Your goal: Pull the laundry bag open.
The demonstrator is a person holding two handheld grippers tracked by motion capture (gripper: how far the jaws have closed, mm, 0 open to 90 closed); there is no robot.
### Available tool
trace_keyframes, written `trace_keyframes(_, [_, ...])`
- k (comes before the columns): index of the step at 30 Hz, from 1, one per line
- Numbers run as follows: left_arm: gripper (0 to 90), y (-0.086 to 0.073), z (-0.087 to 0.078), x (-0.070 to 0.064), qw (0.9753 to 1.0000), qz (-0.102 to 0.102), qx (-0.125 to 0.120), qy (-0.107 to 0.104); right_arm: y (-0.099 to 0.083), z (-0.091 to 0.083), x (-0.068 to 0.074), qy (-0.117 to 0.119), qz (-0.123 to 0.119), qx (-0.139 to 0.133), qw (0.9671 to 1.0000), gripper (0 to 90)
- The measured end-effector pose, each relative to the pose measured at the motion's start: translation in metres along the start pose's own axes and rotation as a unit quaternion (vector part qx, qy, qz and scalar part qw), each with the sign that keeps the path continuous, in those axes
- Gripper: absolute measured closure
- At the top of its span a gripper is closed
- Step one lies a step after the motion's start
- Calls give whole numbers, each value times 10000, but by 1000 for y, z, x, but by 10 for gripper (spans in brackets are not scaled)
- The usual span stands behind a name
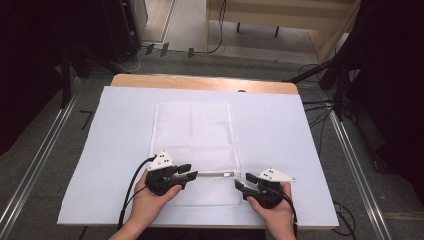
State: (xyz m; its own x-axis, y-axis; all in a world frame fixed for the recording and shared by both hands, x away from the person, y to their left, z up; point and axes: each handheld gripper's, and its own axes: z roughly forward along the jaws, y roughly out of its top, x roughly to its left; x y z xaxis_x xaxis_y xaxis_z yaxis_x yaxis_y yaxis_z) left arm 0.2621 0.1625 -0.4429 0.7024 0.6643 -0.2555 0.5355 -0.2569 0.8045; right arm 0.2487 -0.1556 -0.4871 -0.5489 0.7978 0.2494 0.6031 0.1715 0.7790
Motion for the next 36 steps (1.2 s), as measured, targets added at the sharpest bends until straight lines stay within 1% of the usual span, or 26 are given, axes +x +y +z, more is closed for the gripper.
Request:
trace_keyframes(2, [619, 1, 4, -2, 10000, 4, 18, -46, 1, 2, 1, 7, -43, 65, 10000, 463])
trace_keyframes(3, [618, 1, 6, -3, 10000, 8, 25, -48, 1, 4, 3, -30, -49, 77, 10000, 462])
trace_keyframes(5, [615, 3, 13, -5, 9999, 76, 95, -117, 4, 7, 4, -63, -81, 94, 9999, 426])
trace_keyframes(6, [614, 5, 16, -6, 9998, 74, 123, -124, 6, 10, 6, -78, -89, 86, 9999, 419])
trace_keyframes(7, [613, 6, 20, -7, 9997, 77, 132, -174, 8, 12, 6, -103, -128, 94, 9998, 422])
trace_keyframes(8, [612, 7, 23, -8, 9997, 95, 151, -189, 9, 15, 8, -71, -155, 145, 9997, 420])
trace_keyframes(9, [611, 8, 25, -9, 9996, 106, 161, -207, 10, 17, 10, -107, -249, 199, 9994, 413])
trace_keyframes(10, [611, 10, 28, -11, 9996, 99, 153, -224, 10, 17, 12, -167, -313, 221, 9991, 426])
trace_keyframes(11, [610, 12, 30, -12, 9996, 95, 163, -233, 9, 18, 15, -274, -433, 229, 9984, 451])
trace_keyframes(12, [609, 14, 32, -13, 9995, 92, 168, -259, 9, 18, 16, -385, -485, 227, 9978, 494])
trace_keyframes(13, [609, 15, 34, -14, 9995, 91, 167, -259, 9, 18, 18, -504, -464, 230, 9974, 546])
trace_keyframes(16, [605, 19, 39, -19, 9992, 86, 183, -331, 8, 19, 20, -778, -514, 214, 9954, 661])
trace_keyframes(18, [601, 19, 43, -22, 9991, 89, 198, -357, 8, 19, 21, -841, -528, 201, 9949, 736])
trace_keyframes(20, [599, 19, 46, -25, 9990, 117, 239, -355, 8, 18, 20, -756, -480, 178, 9958, 842])
trace_keyframes(21, [600, 19, 46, -25, 9990, 117, 239, -355, 8, 17, 19, -637, -453, 186, 9968, 854])
trace_keyframes(22, [600, 18, 51, -27, 9988, 131, 317, -357, 8, 16, 18, -587, -442, 158, 9972, 862])
trace_keyframes(24, [599, 16, 55, -28, 9984, 151, 399, -379, 8, 14, 18, -453, -403, 86, 9981, 867])
trace_keyframes(25, [598, 15, 57, -29, 9982, 158, 436, -379, 9, 13, 18, -416, -422, 33, 9982, 867])
trace_keyframes(29, [594, 14, 62, -30, 9981, 174, 484, -330, 12, 5, 21, -370, -515, -235, 9977, 868])
trace_keyframes(31, [595, 13, 63, -30, 9982, 253, 466, -269, 14, 2, 24, -359, -572, -347, 9971, 869])
trace_keyframes(36, [617, 12, 64, -32, 9973, 404, 504, -344, 15, -2, 32, -312, -707, -462, 9959, 871])
